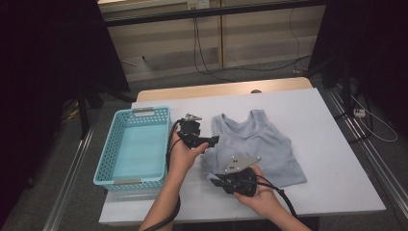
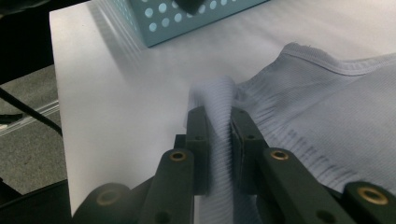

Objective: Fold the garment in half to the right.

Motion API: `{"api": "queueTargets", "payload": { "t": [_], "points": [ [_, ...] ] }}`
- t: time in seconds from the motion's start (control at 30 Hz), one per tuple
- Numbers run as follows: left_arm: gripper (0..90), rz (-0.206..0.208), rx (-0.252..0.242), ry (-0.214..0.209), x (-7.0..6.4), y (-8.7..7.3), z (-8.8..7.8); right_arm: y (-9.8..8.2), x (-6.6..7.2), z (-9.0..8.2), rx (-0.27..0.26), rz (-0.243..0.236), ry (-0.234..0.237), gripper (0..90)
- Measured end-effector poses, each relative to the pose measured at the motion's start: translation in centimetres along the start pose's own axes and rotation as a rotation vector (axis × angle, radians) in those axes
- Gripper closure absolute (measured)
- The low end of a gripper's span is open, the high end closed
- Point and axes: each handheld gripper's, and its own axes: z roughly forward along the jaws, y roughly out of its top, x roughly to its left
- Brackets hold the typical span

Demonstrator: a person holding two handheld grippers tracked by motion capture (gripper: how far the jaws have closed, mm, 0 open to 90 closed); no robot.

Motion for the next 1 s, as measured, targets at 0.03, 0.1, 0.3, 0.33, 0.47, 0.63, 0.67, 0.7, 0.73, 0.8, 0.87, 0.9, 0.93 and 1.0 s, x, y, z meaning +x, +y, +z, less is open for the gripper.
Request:
{"api": "queueTargets", "payload": {
  "t": [0.03, 0.1, 0.3, 0.33, 0.47, 0.63, 0.67, 0.7, 0.73, 0.8, 0.87, 0.9, 0.93, 1.0],
  "points": [
    [18.5, -0.004, 0.000, 0.002, 0.2, 0.2, 0.4, 0.0, 0.0, 0.0, 0.000, 0.000, 0.001, 80.5],
    [18.8, -0.009, 0.004, 0.012, 0.4, 0.3, 1.1, 0.0, 0.0, -0.1, -0.003, 0.005, 0.003, 80.4],
    [20.9, -0.023, 0.023, 0.042, 1.6, 0.6, 3.2, 0.1, 0.1, -0.6, -0.013, 0.004, 0.009, 80.2],
    [20.9, -0.025, 0.025, 0.047, 1.7, 0.7, 3.6, 0.1, 0.1, -0.7, -0.014, 0.003, 0.010, 80.2],
    [24.0, -0.036, 0.019, 0.079, 2.2, 0.8, 5.0, 0.0, 0.0, -0.8, -0.018, 0.006, 0.013, 80.0],
    [24.5, -0.073, 0.025, 0.098, 2.7, 0.8, 6.8, -0.2, 0.0, -0.6, -0.006, 0.002, 0.018, 79.9],
    [24.5, -0.073, 0.028, 0.096, 2.8, 0.8, 7.1, -0.2, 0.1, -0.6, -0.006, 0.001, 0.018, 79.8],
    [24.7, -0.068, 0.033, 0.098, 2.9, 0.7, 7.5, -0.2, 0.1, -0.6, -0.008, 0.002, 0.017, 79.8],
    [24.2, -0.062, 0.030, 0.106, 2.9, 0.8, 7.8, -0.2, 0.1, -0.6, -0.011, 0.002, 0.016, 79.7],
    [25.4, -0.053, 0.024, 0.113, 2.8, 0.9, 8.1, -0.2, 0.0, -0.7, -0.015, 0.005, 0.017, 79.6],
    [28.5, -0.032, 0.033, 0.113, 2.5, 1.2, 8.3, -0.2, 0.0, -0.7, -0.017, 0.006, 0.018, 79.5],
    [34.5, -0.033, 0.028, 0.096, 2.3, 1.2, 8.4, -0.2, 0.0, -0.7, -0.018, 0.007, 0.018, 79.5],
    [36.4, -0.027, 0.032, 0.103, 2.0, 1.3, 8.6, -0.2, 0.0, -0.7, -0.018, 0.006, 0.018, 79.5],
    [40.5, 0.014, 0.038, 0.144, 1.4, 1.2, 8.8, -0.2, 0.0, -0.7, -0.015, 0.002, 0.016, 79.4]
  ]
}}
